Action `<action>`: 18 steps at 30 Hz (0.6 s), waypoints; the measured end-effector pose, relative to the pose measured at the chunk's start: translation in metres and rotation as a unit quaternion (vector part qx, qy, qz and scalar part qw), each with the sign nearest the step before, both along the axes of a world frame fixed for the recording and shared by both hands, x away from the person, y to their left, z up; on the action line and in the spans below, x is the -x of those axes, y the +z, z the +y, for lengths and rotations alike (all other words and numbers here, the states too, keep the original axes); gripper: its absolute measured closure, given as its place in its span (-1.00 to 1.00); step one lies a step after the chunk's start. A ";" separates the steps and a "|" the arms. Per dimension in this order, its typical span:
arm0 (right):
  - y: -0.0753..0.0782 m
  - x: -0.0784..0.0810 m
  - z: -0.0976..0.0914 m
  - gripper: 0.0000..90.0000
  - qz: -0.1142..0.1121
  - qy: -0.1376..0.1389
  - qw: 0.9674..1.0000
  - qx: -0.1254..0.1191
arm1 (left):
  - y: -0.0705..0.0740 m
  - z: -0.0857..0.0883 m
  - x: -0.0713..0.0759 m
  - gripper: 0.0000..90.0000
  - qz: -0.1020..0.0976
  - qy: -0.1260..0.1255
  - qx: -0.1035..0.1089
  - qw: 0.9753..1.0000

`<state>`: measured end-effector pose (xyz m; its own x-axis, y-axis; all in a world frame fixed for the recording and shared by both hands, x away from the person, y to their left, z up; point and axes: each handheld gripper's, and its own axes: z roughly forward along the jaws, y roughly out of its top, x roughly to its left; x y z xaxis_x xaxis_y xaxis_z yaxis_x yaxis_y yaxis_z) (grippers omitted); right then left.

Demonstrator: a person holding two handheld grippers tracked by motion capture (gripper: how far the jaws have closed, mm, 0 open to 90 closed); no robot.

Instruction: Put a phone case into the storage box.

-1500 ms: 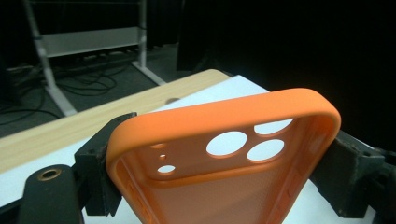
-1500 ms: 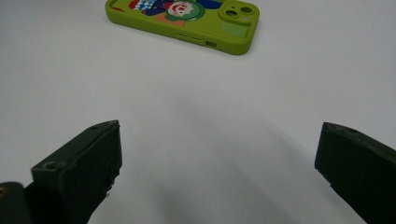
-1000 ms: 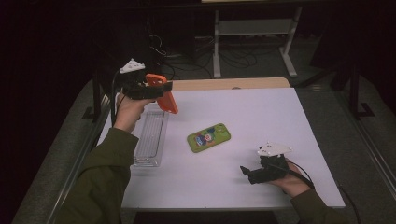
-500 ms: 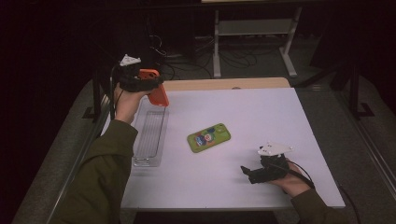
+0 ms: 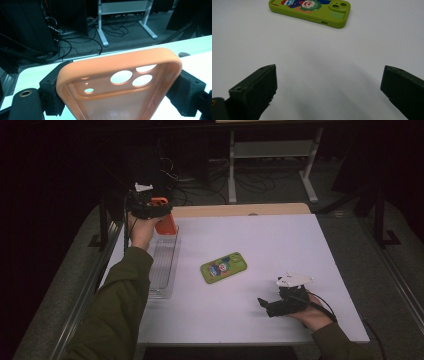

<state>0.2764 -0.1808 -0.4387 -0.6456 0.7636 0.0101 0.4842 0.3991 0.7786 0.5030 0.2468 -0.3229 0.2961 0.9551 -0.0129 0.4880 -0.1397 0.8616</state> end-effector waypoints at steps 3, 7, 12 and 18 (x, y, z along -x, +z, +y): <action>0.000 0.000 0.000 -1.00 0.000 -0.001 1.000 0.000 | -0.005 -0.001 -0.003 -0.65 0.004 0.005 -0.011 1.000; 0.000 0.001 -0.001 -1.00 -0.001 -0.001 1.000 0.001 | -0.011 -0.002 -0.007 -0.65 0.013 0.009 -0.017 1.000; 0.001 0.001 -0.001 -1.00 -0.002 -0.001 1.000 0.002 | -0.018 -0.003 -0.010 -0.66 0.021 0.016 -0.022 0.999; 0.000 0.001 -0.001 -1.00 -0.001 -0.001 1.000 0.002 | -0.025 -0.002 -0.012 -0.66 0.026 0.016 -0.030 0.999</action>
<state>0.2758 -0.1822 -0.4382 -0.6444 0.7647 0.0059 0.4832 0.4011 0.7783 0.5146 0.2444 -0.3480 0.2659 0.9636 0.0295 0.5378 -0.1737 0.8250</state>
